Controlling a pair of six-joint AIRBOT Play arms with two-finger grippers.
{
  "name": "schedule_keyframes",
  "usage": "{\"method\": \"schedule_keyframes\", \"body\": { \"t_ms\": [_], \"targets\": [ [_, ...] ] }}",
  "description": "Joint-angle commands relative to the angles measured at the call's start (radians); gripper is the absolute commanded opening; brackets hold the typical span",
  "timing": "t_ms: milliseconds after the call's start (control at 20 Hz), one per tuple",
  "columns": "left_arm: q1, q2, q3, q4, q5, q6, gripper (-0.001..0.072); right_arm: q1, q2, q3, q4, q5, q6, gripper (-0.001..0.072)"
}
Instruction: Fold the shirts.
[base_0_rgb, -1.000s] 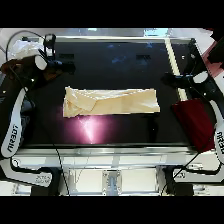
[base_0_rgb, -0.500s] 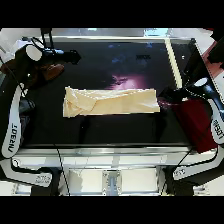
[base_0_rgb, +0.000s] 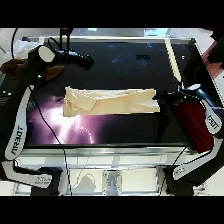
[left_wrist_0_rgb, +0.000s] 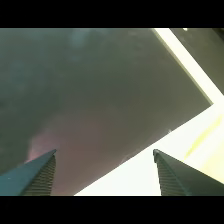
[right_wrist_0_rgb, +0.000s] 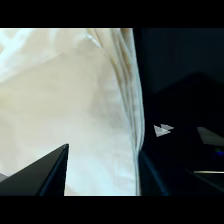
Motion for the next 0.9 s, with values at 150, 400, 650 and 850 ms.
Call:
{"method": "schedule_keyframes", "body": {
  "t_ms": [150, 400, 650, 850],
  "targets": [
    [-0.041, -0.055, 0.001, -0.005, -0.084, 0.007, 0.0488, 0.074, -0.008, 0.001, 0.021, -0.031, -0.028, 0.0067],
    [-0.063, -0.112, 0.001, -0.014, -0.169, -0.002, 0.0008, 0.089, 0.056, 0.006, 0.155, 0.026, -0.123, 0.0030],
    [-0.128, -0.206, 0.001, -0.030, -0.169, -0.191, 0.0006, 0.097, 0.183, 0.114, 0.139, 0.119, -0.089, 0.0029],
    [-0.194, -0.323, 0.001, -0.031, -0.182, -0.253, 0.0007, 0.142, 0.251, 0.250, 0.146, 0.163, -0.026, 0.0029]
  ]
}}
